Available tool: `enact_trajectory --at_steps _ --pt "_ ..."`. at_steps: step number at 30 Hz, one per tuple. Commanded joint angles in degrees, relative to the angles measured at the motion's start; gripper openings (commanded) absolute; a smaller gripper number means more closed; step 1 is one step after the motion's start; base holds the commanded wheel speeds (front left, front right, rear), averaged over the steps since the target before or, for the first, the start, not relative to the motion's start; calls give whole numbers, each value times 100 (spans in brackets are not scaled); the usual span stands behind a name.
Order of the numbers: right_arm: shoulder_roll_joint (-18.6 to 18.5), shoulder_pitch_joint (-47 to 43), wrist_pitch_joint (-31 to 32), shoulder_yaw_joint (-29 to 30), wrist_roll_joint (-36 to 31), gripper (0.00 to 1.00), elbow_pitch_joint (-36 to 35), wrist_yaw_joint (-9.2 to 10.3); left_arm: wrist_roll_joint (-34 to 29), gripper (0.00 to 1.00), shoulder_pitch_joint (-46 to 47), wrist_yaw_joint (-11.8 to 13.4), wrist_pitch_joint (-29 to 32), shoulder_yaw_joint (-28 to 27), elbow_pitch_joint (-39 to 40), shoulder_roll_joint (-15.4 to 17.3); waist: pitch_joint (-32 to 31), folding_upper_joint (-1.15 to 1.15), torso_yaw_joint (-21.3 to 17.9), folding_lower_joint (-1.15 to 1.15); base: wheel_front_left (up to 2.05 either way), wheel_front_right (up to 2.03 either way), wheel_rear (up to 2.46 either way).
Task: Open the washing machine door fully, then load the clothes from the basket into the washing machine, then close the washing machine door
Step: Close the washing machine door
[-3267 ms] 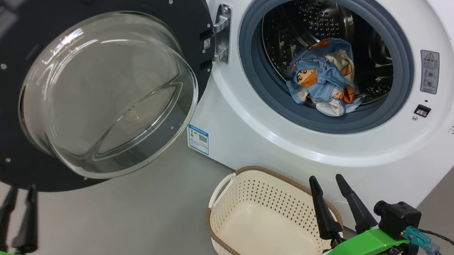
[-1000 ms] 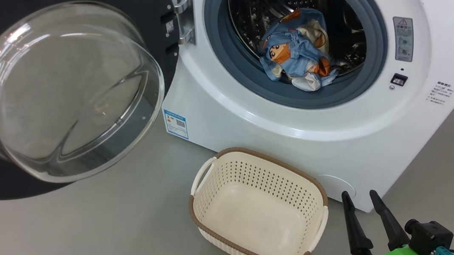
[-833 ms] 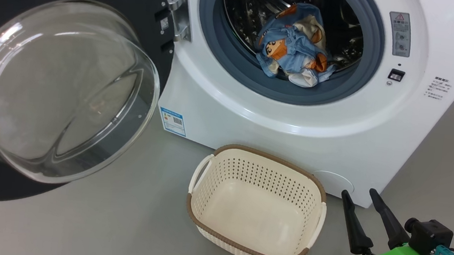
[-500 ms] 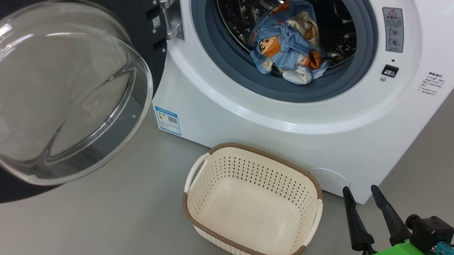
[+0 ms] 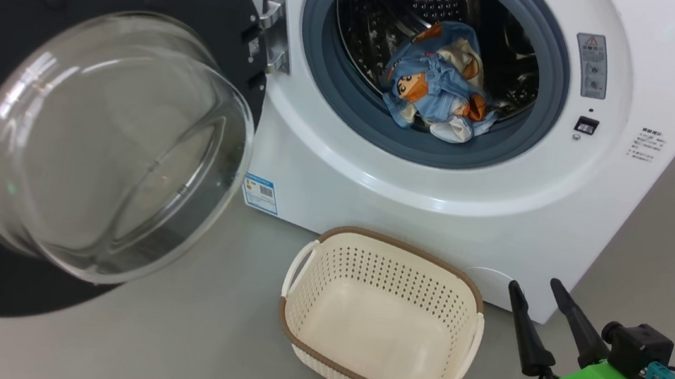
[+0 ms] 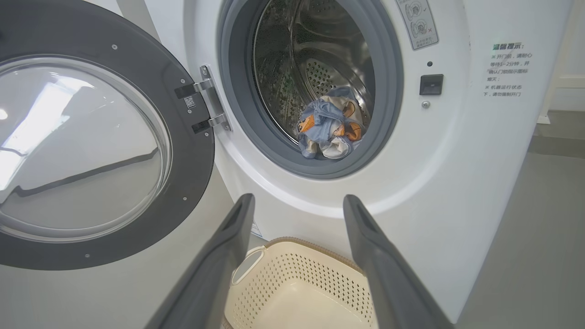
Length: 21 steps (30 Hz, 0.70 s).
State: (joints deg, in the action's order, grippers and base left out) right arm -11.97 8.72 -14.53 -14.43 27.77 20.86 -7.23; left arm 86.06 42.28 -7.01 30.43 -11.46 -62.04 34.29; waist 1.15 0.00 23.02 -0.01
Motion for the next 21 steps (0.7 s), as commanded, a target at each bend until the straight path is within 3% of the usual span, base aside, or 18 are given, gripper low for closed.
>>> enact_trajectory --at_steps 1,21 --pt "-26 10 -47 -99 27 100 -122 -25 10 0 48 -47 263 33 242 44 -49 0 31 1 0 0 0" --pt "138 -244 -47 -6 152 100 -222 -25 389 0 -958 -27 2122 407 2274 -270 -467 0 19 1 0 0 0"
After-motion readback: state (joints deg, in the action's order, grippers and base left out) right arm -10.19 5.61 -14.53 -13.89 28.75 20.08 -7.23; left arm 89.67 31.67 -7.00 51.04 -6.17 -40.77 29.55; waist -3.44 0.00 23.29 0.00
